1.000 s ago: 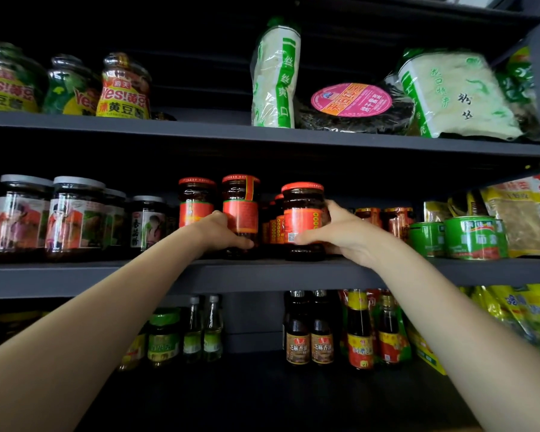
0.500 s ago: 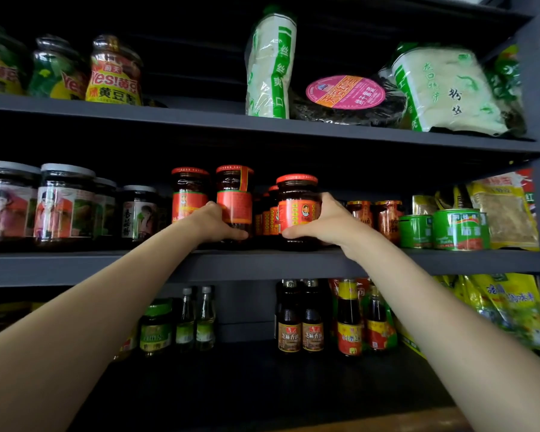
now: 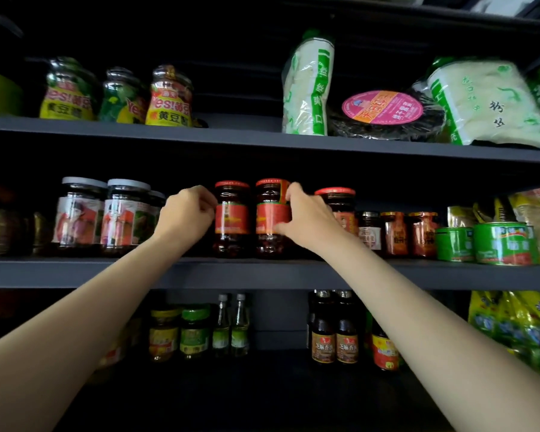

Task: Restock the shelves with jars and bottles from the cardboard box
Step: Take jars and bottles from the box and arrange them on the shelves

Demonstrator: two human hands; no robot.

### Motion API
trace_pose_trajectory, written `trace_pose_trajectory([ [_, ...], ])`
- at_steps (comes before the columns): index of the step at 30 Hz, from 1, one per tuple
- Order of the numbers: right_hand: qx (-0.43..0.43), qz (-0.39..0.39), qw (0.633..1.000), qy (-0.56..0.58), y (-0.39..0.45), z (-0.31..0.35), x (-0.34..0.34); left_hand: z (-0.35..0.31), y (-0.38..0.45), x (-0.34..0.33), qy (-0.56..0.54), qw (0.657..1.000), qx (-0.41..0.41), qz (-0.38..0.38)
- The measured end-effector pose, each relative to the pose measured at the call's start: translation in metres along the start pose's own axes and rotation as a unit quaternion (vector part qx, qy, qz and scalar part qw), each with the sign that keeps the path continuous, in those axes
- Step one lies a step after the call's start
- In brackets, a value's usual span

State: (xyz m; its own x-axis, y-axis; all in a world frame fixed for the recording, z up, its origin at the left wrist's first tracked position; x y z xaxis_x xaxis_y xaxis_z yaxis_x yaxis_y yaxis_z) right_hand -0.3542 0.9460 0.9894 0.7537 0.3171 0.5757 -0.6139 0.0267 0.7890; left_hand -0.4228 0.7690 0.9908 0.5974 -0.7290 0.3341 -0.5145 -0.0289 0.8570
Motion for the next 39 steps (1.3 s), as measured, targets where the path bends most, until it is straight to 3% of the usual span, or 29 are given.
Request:
trace_pose_trajectory([
  [5, -0.148, 0.079, 0.985, 0.036, 0.029, -0.02, -0.036, 0.011, 0.004, -0.007, -0.017, 0.999, -0.016, 0.042],
  [11, -0.187, 0.105, 0.976, 0.027, 0.042, -0.018, -0.051, 0.004, 0.016, -0.024, -0.011, 0.997, -0.06, 0.046],
  [14, -0.22, 0.106, 0.966, 0.088, 0.048, -0.023, -0.057, 0.007, 0.019, -0.028, -0.022, 0.996, -0.066, 0.046],
  [19, -0.243, 0.108, 0.946, 0.184, 0.052, -0.026, -0.06, 0.012, 0.02, -0.026, -0.046, 0.997, -0.047, 0.042],
  [24, -0.22, 0.121, 0.967, 0.048, 0.056, -0.023, -0.064, 0.01, 0.019, -0.027, -0.049, 0.996, -0.056, 0.048],
  [34, -0.253, 0.143, 0.951, 0.108, 0.064, -0.021, -0.069, 0.011, 0.019, -0.033, -0.024, 0.994, -0.069, 0.076],
  [39, -0.246, 0.133, 0.958, 0.063, 0.067, -0.02, -0.073, 0.011, 0.018, -0.034, -0.015, 0.994, -0.071, 0.084],
])
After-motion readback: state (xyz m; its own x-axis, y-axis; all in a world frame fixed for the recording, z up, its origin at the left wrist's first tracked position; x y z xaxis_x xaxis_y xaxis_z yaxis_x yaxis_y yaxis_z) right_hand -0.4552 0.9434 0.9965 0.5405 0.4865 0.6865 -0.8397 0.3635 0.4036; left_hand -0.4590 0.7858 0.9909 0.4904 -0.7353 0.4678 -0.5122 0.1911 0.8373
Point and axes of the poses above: each hand's wrist, its own y-axis towards the middle knuckle, its own x-axis out of the back of the hand, z = x × y, the point moved 5 cm from there along y, towards the middle knuckle, and after that the axes turned 3 degrees about y, right-handed, at the moved point
